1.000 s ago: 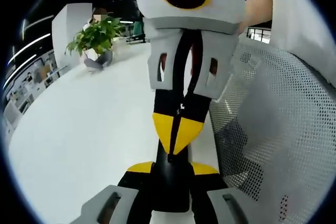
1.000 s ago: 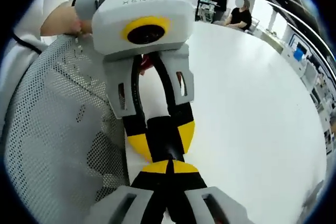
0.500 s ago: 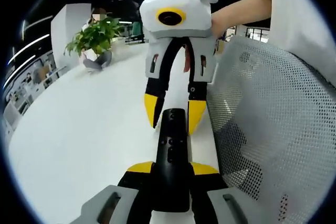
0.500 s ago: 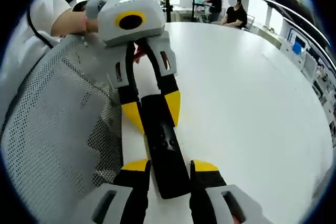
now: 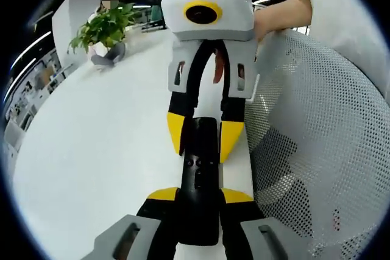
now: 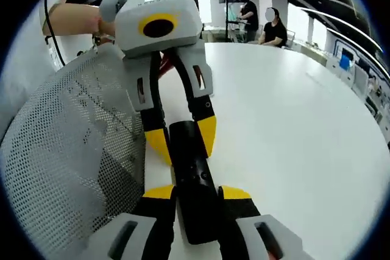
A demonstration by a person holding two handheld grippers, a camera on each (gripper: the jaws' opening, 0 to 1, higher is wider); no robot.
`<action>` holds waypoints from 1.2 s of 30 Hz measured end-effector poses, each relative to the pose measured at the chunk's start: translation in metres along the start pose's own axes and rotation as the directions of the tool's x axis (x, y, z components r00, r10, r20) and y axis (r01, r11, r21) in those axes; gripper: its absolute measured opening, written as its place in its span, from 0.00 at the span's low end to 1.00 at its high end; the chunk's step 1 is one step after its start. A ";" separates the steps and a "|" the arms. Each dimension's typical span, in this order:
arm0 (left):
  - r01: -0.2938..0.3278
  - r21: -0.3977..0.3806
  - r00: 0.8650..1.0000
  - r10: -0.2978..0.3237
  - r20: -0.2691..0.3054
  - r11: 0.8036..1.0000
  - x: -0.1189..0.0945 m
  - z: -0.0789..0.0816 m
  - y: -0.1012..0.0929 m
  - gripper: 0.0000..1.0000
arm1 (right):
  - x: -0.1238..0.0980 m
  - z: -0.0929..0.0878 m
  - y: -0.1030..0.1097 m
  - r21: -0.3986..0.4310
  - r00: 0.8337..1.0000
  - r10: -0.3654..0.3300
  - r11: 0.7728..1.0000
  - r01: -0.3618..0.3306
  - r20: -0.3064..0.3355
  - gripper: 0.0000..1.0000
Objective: Press the specified remote control buttons in sequence, fully releasing each button before pressing the next.
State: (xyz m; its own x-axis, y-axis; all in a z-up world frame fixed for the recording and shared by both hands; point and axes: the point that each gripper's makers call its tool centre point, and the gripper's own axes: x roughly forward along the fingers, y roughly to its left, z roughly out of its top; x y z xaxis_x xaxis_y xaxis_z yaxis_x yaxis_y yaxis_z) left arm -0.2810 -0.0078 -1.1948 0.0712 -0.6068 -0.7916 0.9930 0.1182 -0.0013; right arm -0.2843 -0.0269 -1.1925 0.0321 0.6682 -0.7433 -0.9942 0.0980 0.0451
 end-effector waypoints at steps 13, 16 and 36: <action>-0.042 -0.045 0.990 0.035 -0.139 0.998 0.000 -0.002 -0.002 0.25 | 0.003 -0.003 0.001 -0.077 0.998 -0.018 0.997 0.014 -0.057 0.22; -0.090 -0.105 0.988 0.076 -0.131 0.990 -0.001 -0.003 -0.001 0.26 | 0.002 -0.003 0.002 -0.082 0.999 -0.010 0.997 0.006 -0.048 0.22; -0.142 -0.208 0.989 0.131 -0.066 0.968 0.000 -0.007 0.002 0.29 | 0.002 -0.005 0.004 -0.080 0.998 -0.021 0.997 0.017 -0.051 0.21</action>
State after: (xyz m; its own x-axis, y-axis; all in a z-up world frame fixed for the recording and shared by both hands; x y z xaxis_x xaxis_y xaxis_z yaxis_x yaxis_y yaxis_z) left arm -0.2795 -0.0018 -1.1987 0.1947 -0.5332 -0.8233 0.9310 0.3646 -0.0159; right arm -0.2884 -0.0291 -1.1967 0.0475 0.6277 -0.7770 -0.9985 0.0500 -0.0207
